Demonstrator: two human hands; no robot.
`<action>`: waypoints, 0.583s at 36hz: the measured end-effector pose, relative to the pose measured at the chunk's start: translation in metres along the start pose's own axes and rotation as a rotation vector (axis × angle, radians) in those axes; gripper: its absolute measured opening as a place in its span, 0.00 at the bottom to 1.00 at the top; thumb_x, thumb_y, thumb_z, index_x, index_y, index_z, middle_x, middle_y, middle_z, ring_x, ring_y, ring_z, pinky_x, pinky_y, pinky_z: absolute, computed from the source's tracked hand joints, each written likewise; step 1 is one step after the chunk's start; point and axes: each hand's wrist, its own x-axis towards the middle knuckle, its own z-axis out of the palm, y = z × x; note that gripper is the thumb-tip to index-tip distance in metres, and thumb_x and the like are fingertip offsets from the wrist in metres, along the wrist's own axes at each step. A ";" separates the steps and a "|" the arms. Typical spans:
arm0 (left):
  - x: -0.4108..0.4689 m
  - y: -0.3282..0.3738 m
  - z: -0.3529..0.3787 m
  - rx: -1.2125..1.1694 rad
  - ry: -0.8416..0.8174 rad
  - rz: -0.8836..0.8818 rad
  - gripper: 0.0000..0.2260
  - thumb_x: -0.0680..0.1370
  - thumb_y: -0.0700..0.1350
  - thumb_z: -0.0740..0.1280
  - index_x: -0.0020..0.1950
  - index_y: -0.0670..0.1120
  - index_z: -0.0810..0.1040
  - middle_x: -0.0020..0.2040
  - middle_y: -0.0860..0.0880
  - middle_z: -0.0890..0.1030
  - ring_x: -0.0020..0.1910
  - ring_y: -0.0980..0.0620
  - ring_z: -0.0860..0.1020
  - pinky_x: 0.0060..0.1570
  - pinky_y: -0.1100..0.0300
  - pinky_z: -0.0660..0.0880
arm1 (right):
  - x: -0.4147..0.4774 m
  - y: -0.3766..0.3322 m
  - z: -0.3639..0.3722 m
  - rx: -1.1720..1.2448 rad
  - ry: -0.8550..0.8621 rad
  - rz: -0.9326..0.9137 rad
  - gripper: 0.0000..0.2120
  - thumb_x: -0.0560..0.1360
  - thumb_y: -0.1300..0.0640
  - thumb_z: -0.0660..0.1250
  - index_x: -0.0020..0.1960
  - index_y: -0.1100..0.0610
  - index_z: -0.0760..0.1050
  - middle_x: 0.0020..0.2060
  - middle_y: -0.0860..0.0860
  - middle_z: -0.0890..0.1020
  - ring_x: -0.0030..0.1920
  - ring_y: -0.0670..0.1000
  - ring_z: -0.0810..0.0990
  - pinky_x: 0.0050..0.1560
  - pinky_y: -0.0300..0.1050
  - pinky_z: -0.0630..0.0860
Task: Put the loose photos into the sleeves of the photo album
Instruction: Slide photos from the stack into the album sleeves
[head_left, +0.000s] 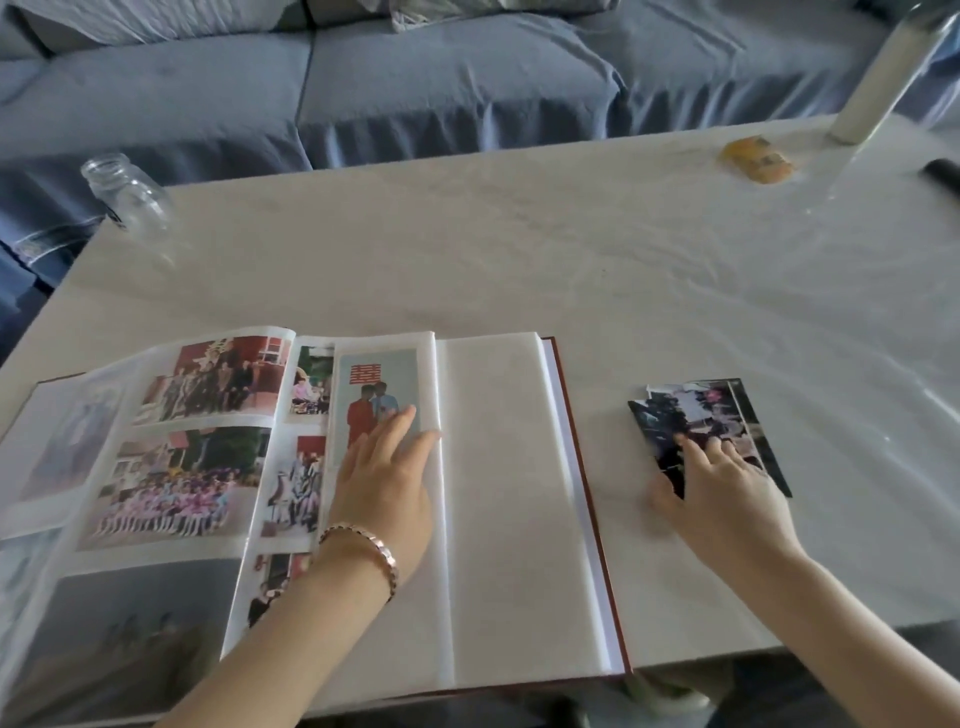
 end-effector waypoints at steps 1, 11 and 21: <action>0.000 0.001 0.002 -0.031 0.019 0.026 0.23 0.78 0.33 0.56 0.71 0.49 0.67 0.76 0.50 0.57 0.75 0.51 0.53 0.72 0.58 0.49 | 0.000 -0.001 -0.001 -0.009 -0.004 0.003 0.22 0.80 0.48 0.52 0.70 0.57 0.64 0.61 0.54 0.74 0.63 0.52 0.71 0.57 0.44 0.69; -0.004 0.035 -0.002 -0.718 -0.112 -0.108 0.08 0.79 0.43 0.62 0.54 0.44 0.79 0.49 0.54 0.81 0.46 0.57 0.80 0.48 0.65 0.77 | -0.022 -0.009 -0.017 0.280 0.437 -0.208 0.11 0.65 0.72 0.73 0.45 0.63 0.79 0.35 0.56 0.84 0.25 0.55 0.78 0.20 0.43 0.72; -0.002 0.043 -0.009 -0.964 -0.119 -0.321 0.06 0.76 0.38 0.66 0.40 0.45 0.79 0.40 0.42 0.83 0.40 0.45 0.83 0.38 0.51 0.81 | -0.056 -0.059 -0.011 0.602 0.206 -0.738 0.24 0.79 0.41 0.52 0.61 0.55 0.78 0.63 0.45 0.75 0.65 0.43 0.70 0.66 0.39 0.64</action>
